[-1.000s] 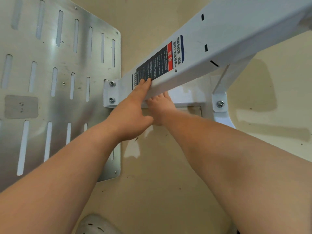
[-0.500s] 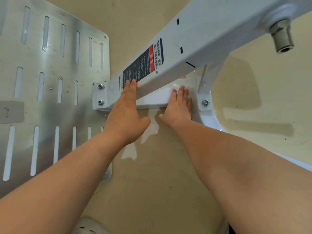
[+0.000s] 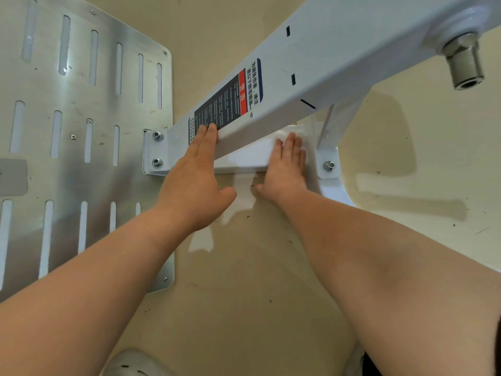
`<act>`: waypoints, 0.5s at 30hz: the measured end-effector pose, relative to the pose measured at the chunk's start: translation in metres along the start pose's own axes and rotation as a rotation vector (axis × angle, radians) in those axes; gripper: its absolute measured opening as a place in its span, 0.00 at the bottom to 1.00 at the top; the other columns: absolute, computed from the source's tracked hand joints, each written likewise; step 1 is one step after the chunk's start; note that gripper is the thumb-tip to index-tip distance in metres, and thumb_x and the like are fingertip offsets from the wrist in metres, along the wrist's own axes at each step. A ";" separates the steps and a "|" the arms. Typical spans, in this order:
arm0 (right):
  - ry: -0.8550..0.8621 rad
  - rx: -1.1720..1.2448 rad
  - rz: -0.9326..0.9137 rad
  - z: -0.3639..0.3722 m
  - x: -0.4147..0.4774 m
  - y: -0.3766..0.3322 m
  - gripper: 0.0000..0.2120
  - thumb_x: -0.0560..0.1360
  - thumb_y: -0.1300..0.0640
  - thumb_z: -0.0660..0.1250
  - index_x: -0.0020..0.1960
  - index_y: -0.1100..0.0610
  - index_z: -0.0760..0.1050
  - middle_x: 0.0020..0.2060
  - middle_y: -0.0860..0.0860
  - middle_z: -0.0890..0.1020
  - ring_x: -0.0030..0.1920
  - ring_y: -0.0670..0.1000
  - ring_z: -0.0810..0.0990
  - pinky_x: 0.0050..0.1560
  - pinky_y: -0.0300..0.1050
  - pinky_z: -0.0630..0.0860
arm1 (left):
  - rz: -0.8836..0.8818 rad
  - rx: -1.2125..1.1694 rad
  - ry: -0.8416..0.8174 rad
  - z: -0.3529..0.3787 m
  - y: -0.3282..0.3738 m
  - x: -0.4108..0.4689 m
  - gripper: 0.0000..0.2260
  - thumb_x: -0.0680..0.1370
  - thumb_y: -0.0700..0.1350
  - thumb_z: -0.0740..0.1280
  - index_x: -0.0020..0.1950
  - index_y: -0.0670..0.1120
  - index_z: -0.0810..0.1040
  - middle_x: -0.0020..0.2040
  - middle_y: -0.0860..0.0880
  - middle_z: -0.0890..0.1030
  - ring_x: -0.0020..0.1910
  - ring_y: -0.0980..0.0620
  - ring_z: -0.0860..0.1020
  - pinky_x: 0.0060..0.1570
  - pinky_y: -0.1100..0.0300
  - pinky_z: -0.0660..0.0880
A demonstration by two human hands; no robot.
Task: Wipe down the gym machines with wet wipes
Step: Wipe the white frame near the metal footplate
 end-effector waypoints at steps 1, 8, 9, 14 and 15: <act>0.006 -0.019 -0.053 -0.002 0.006 -0.013 0.60 0.70 0.40 0.73 0.82 0.62 0.36 0.80 0.63 0.34 0.80 0.63 0.32 0.80 0.59 0.35 | 0.001 -0.019 -0.007 0.000 -0.001 0.000 0.46 0.74 0.47 0.70 0.83 0.53 0.43 0.83 0.55 0.47 0.80 0.53 0.55 0.73 0.56 0.59; -0.009 -0.284 -0.525 0.021 -0.026 -0.053 0.47 0.77 0.48 0.63 0.83 0.60 0.38 0.81 0.59 0.35 0.81 0.59 0.32 0.81 0.58 0.38 | -0.008 -0.051 0.023 0.009 -0.003 -0.001 0.46 0.74 0.47 0.70 0.83 0.53 0.42 0.83 0.54 0.46 0.81 0.53 0.52 0.74 0.58 0.56; 0.000 -0.292 -0.543 0.024 -0.030 -0.049 0.44 0.78 0.50 0.61 0.83 0.60 0.37 0.81 0.59 0.34 0.81 0.59 0.32 0.81 0.57 0.37 | -0.021 -0.035 0.032 0.011 -0.001 -0.001 0.47 0.74 0.47 0.70 0.83 0.51 0.41 0.83 0.53 0.45 0.81 0.52 0.51 0.75 0.57 0.56; -0.001 -0.091 -0.164 -0.002 -0.007 0.003 0.49 0.77 0.49 0.66 0.83 0.59 0.35 0.81 0.59 0.32 0.81 0.59 0.31 0.80 0.54 0.34 | -0.048 0.026 -0.018 0.019 0.009 0.002 0.50 0.75 0.50 0.69 0.81 0.47 0.33 0.82 0.49 0.37 0.82 0.47 0.45 0.79 0.52 0.51; -0.002 -0.035 -0.066 -0.006 0.000 0.010 0.52 0.76 0.47 0.68 0.82 0.60 0.35 0.81 0.59 0.32 0.81 0.59 0.31 0.80 0.53 0.34 | -0.045 0.027 -0.029 0.018 0.008 0.001 0.50 0.75 0.50 0.69 0.81 0.47 0.32 0.82 0.49 0.36 0.82 0.47 0.45 0.79 0.53 0.51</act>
Point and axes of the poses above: each hand's wrist, its own x-axis towards the middle knuckle, its own z-axis out of the palm, y = z × x, the point moved 7 cm from there along x, towards the middle knuckle
